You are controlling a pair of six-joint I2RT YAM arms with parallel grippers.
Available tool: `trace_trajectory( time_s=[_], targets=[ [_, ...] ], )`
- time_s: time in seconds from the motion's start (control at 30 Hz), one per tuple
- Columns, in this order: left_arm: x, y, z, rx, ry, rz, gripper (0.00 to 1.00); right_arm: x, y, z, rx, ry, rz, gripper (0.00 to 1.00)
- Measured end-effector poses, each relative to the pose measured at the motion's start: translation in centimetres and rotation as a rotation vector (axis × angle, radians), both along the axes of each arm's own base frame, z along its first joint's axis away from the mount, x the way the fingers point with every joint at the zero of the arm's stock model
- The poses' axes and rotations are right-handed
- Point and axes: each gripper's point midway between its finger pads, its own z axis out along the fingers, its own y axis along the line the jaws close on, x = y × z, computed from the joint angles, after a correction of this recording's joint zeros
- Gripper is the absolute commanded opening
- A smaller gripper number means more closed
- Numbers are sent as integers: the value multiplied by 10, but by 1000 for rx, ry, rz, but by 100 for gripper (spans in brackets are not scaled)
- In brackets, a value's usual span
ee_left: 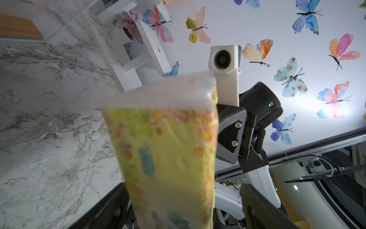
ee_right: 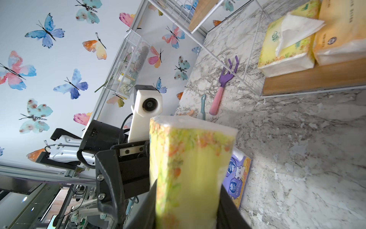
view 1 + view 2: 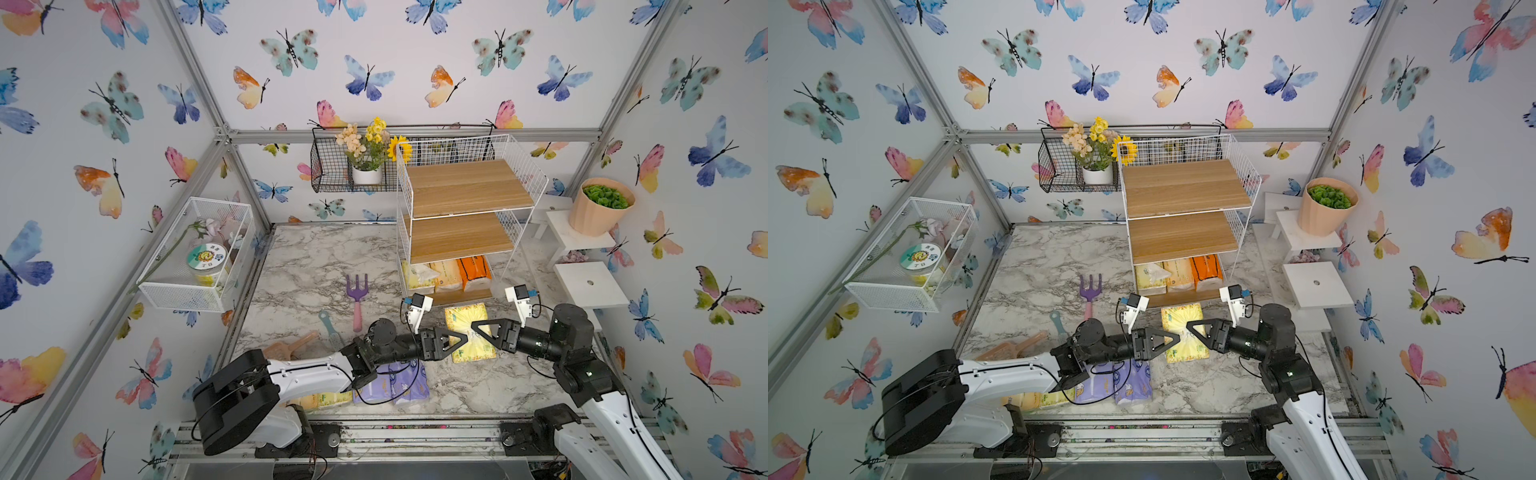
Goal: Remove the tissue boxes from the shelf
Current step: Pick up a box of tissues from the shelf, then place the box of tissues at the center of the board.
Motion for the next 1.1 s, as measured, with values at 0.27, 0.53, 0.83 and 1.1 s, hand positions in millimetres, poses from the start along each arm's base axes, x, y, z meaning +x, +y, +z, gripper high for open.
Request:
trace_trajectory(
  time_s=[0.27, 0.53, 0.83, 1.1],
  targets=[
    [48, 58, -28, 163, 92, 352, 84, 4, -20, -56, -192, 135, -105, 15],
    [71, 103, -67, 328, 171, 572, 83, -8, -27, -118, -249, 273, -119, 14],
    [77, 125, -82, 375, 218, 666, 82, -9, -26, -147, -247, 325, -123, 13],
    [80, 130, -86, 390, 228, 690, 82, -9, -19, -165, -270, 374, -102, 12]
  ],
)
